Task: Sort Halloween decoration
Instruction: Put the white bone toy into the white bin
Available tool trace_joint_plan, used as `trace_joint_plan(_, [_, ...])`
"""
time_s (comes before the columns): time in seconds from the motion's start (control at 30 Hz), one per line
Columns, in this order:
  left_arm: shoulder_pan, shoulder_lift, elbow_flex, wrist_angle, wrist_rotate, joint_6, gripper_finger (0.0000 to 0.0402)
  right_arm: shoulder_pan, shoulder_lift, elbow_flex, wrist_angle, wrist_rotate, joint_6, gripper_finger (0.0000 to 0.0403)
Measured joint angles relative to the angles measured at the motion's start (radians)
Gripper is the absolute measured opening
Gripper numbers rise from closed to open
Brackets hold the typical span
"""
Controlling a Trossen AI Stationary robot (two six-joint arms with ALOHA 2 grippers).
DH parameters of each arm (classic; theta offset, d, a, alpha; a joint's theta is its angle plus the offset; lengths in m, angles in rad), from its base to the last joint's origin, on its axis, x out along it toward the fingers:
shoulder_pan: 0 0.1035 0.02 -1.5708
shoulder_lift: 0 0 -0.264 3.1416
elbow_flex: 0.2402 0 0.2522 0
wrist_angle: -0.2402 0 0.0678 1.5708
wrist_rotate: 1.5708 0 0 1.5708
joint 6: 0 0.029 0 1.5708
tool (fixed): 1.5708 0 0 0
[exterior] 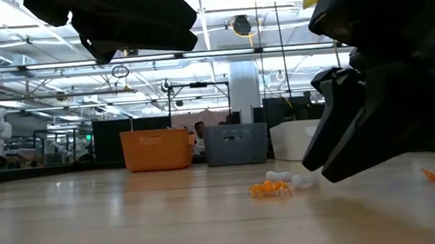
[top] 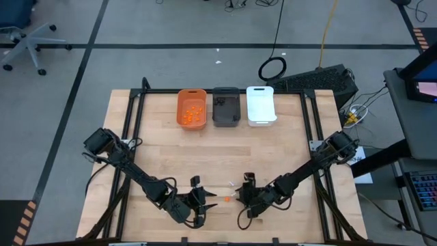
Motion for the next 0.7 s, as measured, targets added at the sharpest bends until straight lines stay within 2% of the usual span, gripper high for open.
trace_joint_plan(0.3, [0.000, 0.000, 0.000, 0.000, 0.000, 0.000, 0.0155, -0.012, 0.014, 0.001, 0.057, -0.005, -0.095, 0.0131])
trace_joint_plan(0.57, [0.000, 0.000, 0.000, 0.000, 0.000, 0.000, 0.0155, -0.041, 0.043, 0.002, 0.061, -0.054, -0.085, 0.0130])
trace_joint_plan(0.7, [0.000, -0.001, 0.000, 0.000, 0.000, 0.000, 0.0155, -0.046, 0.044, 0.002, 0.061, -0.061, -0.083, 0.0114])
